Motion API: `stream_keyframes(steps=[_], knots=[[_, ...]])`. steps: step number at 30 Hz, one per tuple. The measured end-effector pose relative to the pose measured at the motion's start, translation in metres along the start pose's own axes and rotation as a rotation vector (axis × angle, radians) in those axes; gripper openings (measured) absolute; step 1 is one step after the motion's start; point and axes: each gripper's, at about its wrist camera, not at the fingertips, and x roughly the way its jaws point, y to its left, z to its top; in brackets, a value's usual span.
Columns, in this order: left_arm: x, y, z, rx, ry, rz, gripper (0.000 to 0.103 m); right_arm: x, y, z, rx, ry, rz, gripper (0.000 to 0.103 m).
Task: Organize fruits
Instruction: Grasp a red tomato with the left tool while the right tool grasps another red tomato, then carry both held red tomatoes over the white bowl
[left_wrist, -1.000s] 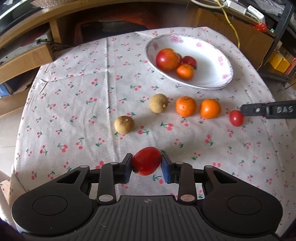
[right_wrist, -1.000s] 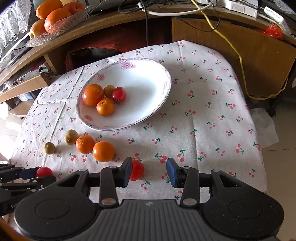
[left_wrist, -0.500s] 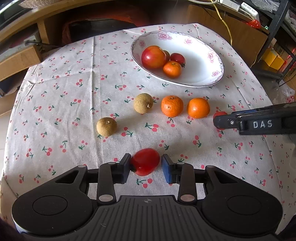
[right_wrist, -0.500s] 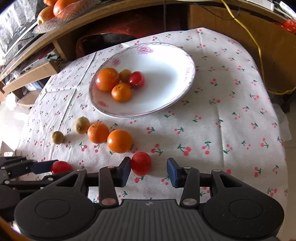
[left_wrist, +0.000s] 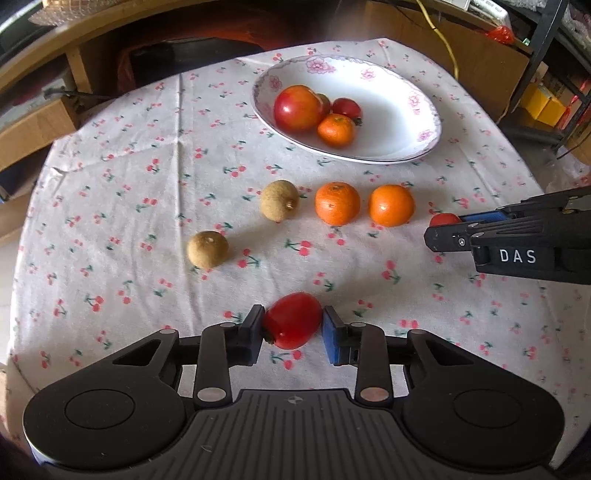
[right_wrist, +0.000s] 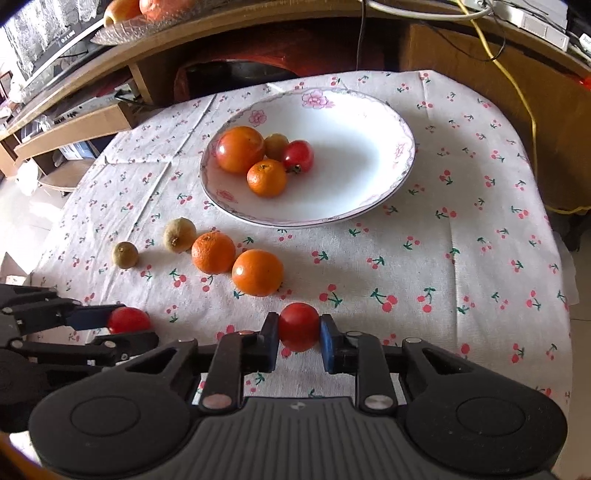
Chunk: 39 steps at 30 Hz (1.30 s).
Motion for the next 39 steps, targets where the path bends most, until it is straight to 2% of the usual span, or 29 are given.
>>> stream_keyframes(steps=[6, 14, 30, 39], knots=[[-0.008, -0.007, 0.004, 0.007, -0.02, -0.025, 0.041, -0.021, -0.01, -0.003, 0.048, -0.034, 0.007, 0.025], [-0.021, -0.02, 0.025, 0.005, -0.079, -0.054, 0.041, -0.037, -0.011, -0.002, 0.059, -0.061, -0.001, 0.025], [-0.017, -0.035, 0.095, 0.002, -0.161, -0.054, 0.04, -0.035, -0.024, 0.056, 0.111, -0.156, -0.014, 0.025], [0.002, -0.035, 0.123, -0.01, -0.158, -0.055, 0.04, -0.015, -0.04, 0.08, 0.136, -0.147, -0.027, 0.025]])
